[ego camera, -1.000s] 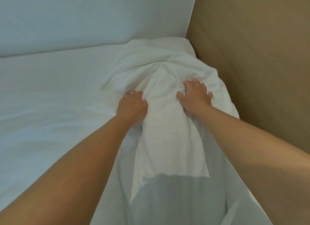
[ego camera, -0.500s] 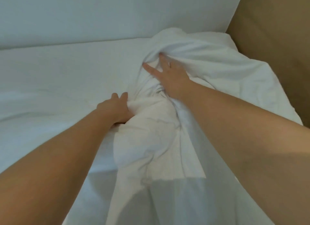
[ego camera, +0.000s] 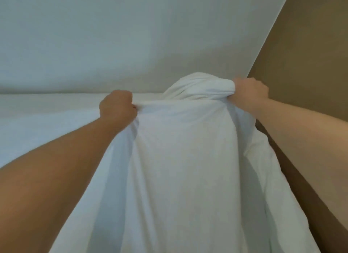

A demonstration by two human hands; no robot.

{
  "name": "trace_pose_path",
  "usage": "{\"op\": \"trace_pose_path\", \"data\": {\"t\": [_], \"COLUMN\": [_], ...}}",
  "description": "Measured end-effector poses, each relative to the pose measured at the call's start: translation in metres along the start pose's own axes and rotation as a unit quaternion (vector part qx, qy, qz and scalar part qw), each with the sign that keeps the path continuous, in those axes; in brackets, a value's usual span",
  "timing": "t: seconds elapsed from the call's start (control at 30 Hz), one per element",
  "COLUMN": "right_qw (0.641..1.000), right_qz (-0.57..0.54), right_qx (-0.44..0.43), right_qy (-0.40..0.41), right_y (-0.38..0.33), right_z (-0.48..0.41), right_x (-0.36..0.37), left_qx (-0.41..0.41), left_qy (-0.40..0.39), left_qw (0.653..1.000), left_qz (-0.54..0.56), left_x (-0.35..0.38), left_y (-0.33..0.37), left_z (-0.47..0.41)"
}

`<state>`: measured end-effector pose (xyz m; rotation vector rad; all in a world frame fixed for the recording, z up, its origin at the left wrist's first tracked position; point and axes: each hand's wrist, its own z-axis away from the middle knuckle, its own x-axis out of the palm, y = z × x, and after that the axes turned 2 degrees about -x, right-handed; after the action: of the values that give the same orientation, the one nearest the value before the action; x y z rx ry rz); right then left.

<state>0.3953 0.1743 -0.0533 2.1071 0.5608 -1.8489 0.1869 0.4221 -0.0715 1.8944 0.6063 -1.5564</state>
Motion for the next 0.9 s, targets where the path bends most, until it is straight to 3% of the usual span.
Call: {"op": "trace_pose_path", "data": {"t": [0.07, 0.1, 0.23, 0.33, 0.37, 0.47, 0.63, 0.73, 0.9], "right_qw": [0.997, 0.997, 0.991, 0.947, 0.937, 0.944, 0.912, 0.900, 0.916], "right_qz": [-0.044, -0.047, 0.007, 0.023, 0.033, 0.030, -0.025, -0.038, -0.066], "right_qx": [0.042, 0.046, 0.007, -0.049, -0.063, -0.055, -0.077, -0.098, -0.105], "right_qy": [0.044, 0.041, -0.137, -0.316, -0.342, -0.324, -0.402, -0.423, -0.383], "right_y": [0.006, 0.004, -0.006, -0.016, -0.017, -0.018, -0.011, -0.005, 0.008], "right_z": [0.001, 0.008, 0.060, 0.129, 0.151, 0.165, 0.164, 0.214, 0.301], "right_x": [-0.005, 0.002, 0.081, 0.166, 0.188, 0.212, 0.166, 0.135, 0.096], "left_qx": [-0.027, -0.038, -0.018, 0.018, 0.023, 0.037, 0.076, 0.115, 0.150], "left_qy": [0.069, 0.055, -0.167, -0.291, -0.312, -0.302, -0.361, -0.399, -0.435], "left_qw": [0.991, 0.987, 0.986, 0.955, 0.948, 0.951, 0.929, 0.910, 0.886], "left_qz": [0.113, 0.146, 0.004, -0.054, -0.060, -0.048, -0.020, 0.006, 0.057], "left_x": [0.002, 0.009, 0.087, 0.167, 0.185, 0.203, 0.169, 0.140, 0.092], "left_y": [0.009, 0.014, 0.026, 0.006, -0.003, -0.014, -0.019, -0.026, -0.025], "left_z": [-0.009, -0.009, 0.043, 0.122, 0.141, 0.146, 0.149, 0.197, 0.275]}}
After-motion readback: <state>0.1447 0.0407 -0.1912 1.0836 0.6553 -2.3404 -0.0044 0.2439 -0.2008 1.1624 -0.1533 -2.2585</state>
